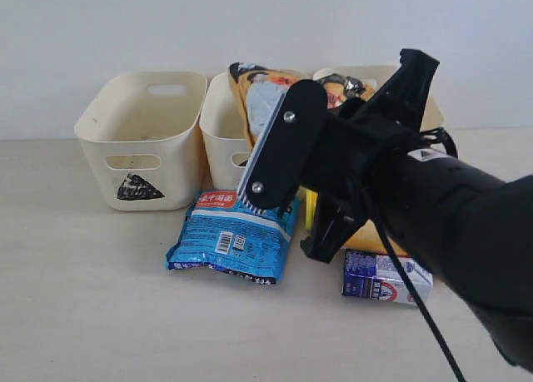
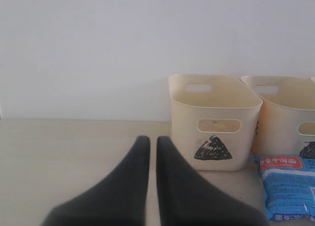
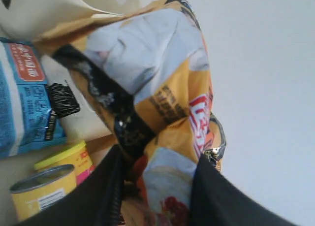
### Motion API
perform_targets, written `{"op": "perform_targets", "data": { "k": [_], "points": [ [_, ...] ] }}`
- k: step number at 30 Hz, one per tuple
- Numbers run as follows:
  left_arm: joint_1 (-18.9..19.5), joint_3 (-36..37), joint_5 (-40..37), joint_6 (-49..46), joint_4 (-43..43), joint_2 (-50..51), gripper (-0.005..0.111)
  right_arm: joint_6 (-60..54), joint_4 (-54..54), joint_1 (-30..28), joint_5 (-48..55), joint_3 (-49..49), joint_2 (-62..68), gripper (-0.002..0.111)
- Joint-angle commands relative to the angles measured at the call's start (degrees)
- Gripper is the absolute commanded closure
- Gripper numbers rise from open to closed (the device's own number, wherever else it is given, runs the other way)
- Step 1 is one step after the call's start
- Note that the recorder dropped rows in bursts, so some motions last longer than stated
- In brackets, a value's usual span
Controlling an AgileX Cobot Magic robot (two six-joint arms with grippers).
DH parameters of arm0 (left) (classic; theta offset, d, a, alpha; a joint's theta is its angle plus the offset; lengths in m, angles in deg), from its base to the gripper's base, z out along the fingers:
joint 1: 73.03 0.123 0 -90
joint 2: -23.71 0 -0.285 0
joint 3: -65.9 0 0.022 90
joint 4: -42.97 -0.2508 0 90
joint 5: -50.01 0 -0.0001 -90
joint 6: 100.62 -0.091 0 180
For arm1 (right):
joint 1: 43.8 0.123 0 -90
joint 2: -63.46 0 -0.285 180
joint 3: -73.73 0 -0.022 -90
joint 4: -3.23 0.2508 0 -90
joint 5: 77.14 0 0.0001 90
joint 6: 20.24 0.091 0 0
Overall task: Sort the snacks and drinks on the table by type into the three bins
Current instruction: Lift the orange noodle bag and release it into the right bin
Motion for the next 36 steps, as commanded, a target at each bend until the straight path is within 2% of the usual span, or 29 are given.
{"op": "perform_targets", "data": {
  "k": [1, 9, 13, 19, 27, 36],
  "points": [
    [0.2, 0.2, 0.6, 0.1, 0.7, -0.2, 0.102, -0.8, -2.6, -5.6, -0.1, 2.9, -0.7, 0.108],
    [0.2, 0.2, 1.9, 0.1, 0.7, -0.2, 0.102, 5.8, -7.4, -22.4, 16.8, 10.4, -0.3, 0.108],
    [0.2, 0.2, 1.9, 0.1, 0.7, -0.2, 0.102, 13.2, -7.9, -29.6, 20.0, 15.8, 2.1, 0.108],
    [0.2, 0.2, 1.9, 0.1, 0.7, -0.2, 0.102, 20.5, -7.9, -38.7, 30.7, 24.4, 9.0, 0.108],
    [0.2, 0.2, 1.9, 0.1, 0.7, -0.2, 0.102, 34.9, -7.9, -46.9, 43.2, 35.1, 20.8, 0.108],
    [0.2, 0.2, 1.9, 0.1, 0.7, -0.2, 0.102, 38.0, -6.4, -48.8, 49.4, 41.8, 30.1, 0.108]
  ]
}}
